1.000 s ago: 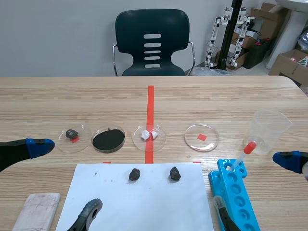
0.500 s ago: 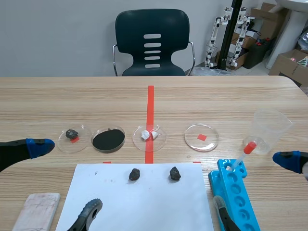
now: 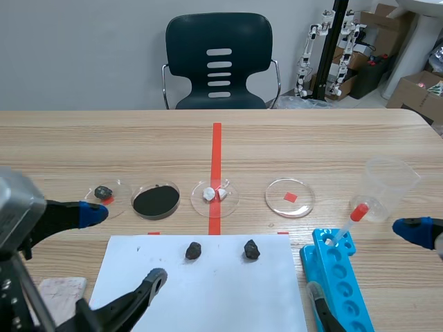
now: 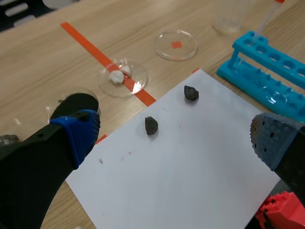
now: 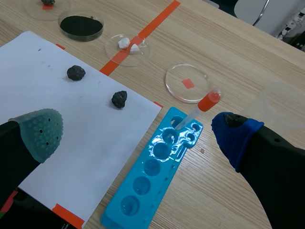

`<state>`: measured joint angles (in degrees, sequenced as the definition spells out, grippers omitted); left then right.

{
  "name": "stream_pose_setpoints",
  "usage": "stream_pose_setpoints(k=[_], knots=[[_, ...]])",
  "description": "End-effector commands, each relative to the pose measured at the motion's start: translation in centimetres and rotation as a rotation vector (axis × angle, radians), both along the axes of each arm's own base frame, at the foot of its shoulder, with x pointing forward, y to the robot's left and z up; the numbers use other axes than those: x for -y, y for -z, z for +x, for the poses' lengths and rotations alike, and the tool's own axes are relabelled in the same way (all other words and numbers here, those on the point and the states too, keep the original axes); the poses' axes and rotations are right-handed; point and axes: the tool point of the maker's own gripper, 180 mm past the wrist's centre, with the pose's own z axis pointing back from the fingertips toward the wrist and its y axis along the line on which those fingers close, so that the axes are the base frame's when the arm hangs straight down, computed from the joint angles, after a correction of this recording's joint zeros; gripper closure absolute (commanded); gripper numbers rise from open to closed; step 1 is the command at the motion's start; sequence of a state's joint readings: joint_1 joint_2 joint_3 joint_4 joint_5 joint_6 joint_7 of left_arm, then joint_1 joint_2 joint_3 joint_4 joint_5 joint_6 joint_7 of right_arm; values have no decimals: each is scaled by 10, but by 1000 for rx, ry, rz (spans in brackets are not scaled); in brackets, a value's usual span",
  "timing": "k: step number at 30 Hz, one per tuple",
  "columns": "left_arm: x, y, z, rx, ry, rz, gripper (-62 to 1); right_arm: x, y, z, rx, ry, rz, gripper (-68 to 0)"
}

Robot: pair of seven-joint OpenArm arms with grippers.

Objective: Pick up the right mineral with the left hand

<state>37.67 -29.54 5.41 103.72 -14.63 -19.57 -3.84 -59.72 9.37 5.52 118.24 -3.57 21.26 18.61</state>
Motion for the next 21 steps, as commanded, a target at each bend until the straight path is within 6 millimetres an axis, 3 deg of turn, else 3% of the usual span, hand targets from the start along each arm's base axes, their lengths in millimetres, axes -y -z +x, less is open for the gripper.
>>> stream_pose_setpoints(k=[1,6,11,21], knots=[[8,-9,7,-5,-6,-51,-623,0,-4,1,15,-2,9,-679],[22,1,24,-135,-24,-51,-623,0,-4,1,15,-2,9,-679],[11,19,56,-242,-233,52,-623,0,-4,1,15,-2,9,-679],[31,28,85,-377,-352,167,-623,0,-4,1,15,-2,9,-679]])
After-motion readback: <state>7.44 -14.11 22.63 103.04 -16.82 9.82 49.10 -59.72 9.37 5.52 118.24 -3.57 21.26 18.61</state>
